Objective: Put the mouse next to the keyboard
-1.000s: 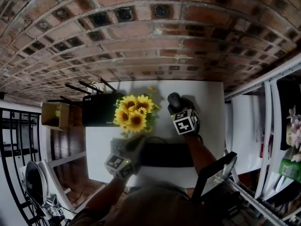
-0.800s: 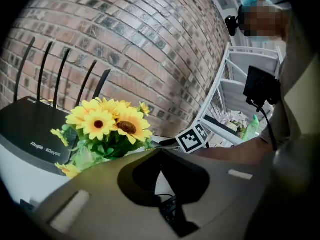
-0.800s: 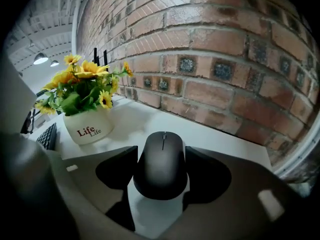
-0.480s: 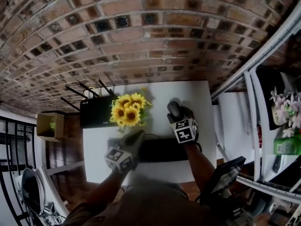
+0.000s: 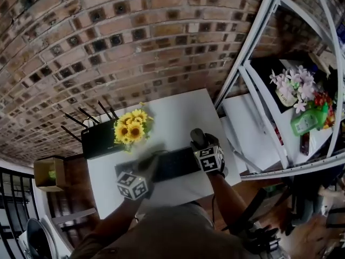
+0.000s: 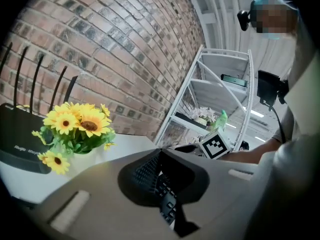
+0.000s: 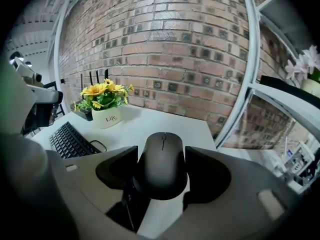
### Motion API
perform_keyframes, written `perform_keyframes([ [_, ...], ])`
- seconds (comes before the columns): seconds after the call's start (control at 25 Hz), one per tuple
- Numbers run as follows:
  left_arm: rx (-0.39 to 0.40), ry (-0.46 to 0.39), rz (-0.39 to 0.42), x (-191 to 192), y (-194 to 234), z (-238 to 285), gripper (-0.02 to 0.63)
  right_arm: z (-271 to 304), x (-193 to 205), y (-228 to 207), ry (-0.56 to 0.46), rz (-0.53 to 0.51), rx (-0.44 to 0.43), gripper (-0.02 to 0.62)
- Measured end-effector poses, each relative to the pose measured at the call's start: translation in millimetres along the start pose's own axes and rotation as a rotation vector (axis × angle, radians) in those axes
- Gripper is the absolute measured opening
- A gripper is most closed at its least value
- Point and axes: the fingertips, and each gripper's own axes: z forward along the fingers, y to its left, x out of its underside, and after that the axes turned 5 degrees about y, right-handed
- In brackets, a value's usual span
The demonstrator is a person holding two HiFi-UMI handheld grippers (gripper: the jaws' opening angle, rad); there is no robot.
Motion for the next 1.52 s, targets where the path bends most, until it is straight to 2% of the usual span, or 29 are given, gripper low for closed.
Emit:
perform_keyframes([
  [0.24,0.072,0.019,0.031,7,-21,8,0.002,-36,47,-28,0.035,0.071,0.095,0.310],
  [0.4,0.111,0.034,0.042,9,-31,7,0.002,-56,60,-33,0.043,0.102,0.136,0.310],
  [0.72,0.158,0.047,0.056,16,-49,-6,0.002,-75,86,-22,0.070,0.115,0.151,0.310],
  [1.0,0.137,0.069,0.066,26,-58,-2,0.002,-72,106,-30,0.088,0.129,0.134,0.310],
  [1.52,0.035,0.077,0.040,40,-71,11,0.002,-38,133,-40,0.129,0.115,0.031,0.311],
])
